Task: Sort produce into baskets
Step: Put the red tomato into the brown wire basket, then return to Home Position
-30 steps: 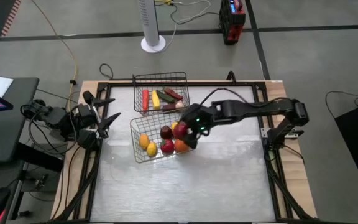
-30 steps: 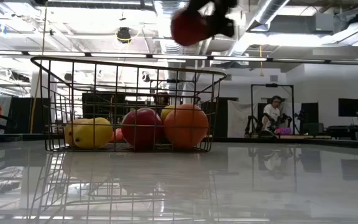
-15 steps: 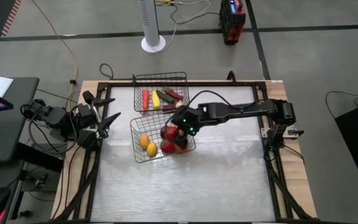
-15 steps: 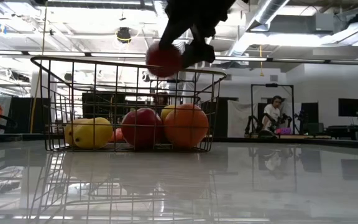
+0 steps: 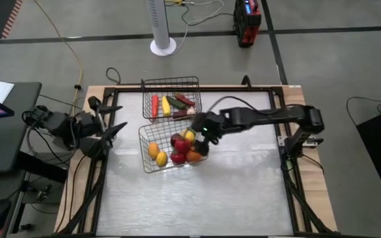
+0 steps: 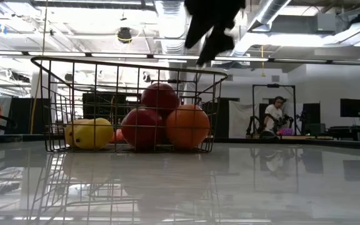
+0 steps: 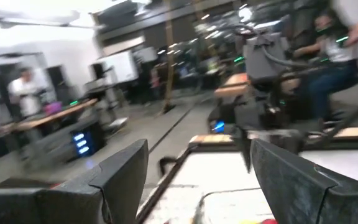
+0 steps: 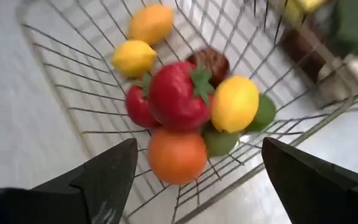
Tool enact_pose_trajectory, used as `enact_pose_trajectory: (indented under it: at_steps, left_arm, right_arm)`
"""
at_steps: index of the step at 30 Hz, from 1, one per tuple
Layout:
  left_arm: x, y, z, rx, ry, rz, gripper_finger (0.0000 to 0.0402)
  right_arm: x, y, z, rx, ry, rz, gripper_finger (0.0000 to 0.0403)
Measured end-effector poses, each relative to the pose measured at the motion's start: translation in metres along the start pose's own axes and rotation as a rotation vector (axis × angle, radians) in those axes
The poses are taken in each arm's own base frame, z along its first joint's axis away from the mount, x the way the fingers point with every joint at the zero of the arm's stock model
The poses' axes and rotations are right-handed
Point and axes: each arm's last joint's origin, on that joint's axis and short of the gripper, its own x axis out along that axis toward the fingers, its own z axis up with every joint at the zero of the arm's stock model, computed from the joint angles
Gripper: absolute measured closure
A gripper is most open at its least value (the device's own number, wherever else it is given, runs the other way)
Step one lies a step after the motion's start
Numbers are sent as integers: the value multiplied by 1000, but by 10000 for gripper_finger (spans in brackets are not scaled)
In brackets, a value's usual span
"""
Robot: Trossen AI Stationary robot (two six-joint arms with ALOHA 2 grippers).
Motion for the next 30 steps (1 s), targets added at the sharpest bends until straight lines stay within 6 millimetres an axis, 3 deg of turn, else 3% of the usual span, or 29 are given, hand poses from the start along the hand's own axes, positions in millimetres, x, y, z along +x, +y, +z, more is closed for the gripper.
enact_pose_trajectory:
  at_steps: [3, 8, 17, 24, 30]
  left_arm:
    - [-2, 0, 2, -10, -39, -87, 129]
    - [-4, -1, 5, -47, -96, -195, 129]
    - [1, -8, 2, -94, -215, -178, 129]
    - [4, -14, -10, -114, -252, -113, 129]
    - [7, -24, -33, -76, -129, -149, 129]
  right_arm:
    - [-25, 6, -6, -44, -70, -51, 38]
    - [-51, -2, -29, -22, -140, -30, 44]
    - [-42, -38, -93, -12, -292, -2, 46]
    - [-62, -62, -102, -82, -657, -4, 46]
    - [-65, -74, -123, -80, -750, -10, 47]
